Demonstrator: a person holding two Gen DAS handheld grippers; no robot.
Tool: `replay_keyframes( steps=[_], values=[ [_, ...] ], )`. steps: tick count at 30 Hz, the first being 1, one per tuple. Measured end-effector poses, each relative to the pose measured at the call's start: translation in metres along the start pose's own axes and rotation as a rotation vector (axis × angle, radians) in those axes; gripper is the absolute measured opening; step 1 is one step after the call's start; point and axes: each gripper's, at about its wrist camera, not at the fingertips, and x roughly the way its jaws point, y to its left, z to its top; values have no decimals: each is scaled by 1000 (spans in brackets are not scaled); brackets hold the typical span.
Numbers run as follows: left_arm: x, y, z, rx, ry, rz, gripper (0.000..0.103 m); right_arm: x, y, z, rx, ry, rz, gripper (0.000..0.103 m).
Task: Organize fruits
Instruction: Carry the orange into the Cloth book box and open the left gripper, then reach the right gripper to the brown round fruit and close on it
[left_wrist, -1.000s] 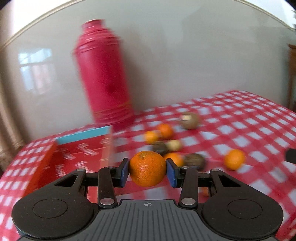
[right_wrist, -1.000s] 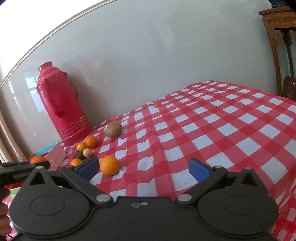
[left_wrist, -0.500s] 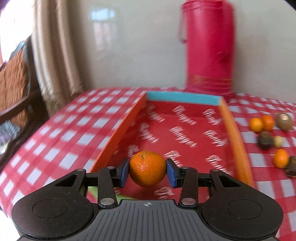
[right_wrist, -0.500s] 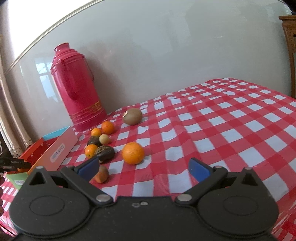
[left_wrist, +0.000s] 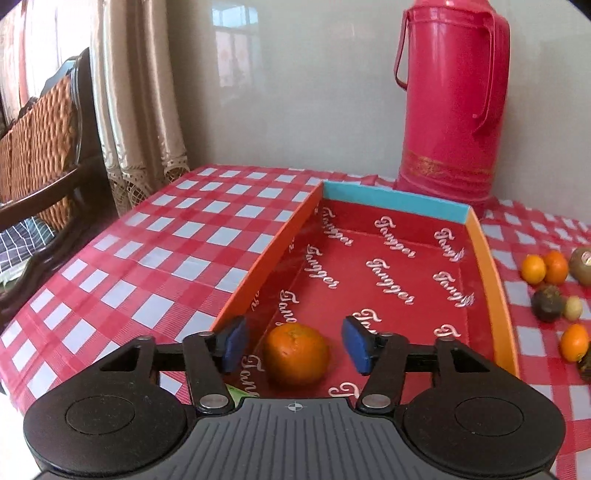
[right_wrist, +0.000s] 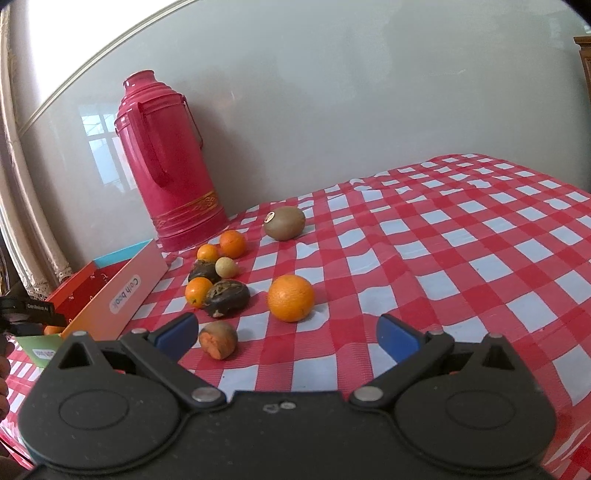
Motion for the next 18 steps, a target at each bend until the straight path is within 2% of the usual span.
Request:
replay_keyframes(
  steps=[2, 6, 8, 12, 14, 18],
  values=[
    [-7, 0, 0, -1, -24, -10, 67, 0, 0, 0, -2, 0, 1, 98],
    [-18, 2, 4, 0, -52, -12, 72, 1, 0, 0, -4, 2, 6, 98],
    [-25, 4, 7, 0, -66, -8, 87, 0, 0, 0, -1, 0, 5, 98],
    [-44, 7, 10, 13, -101, -29, 94, -1, -1, 0, 3, -2, 8, 98],
    [-56, 7, 9, 24, -119, -31, 103, -1, -1, 1, 2, -3, 8, 98],
    [-81, 9, -4, 49, -160, -47, 103, -2, 1, 1, -11, -7, 14, 98]
  ],
)
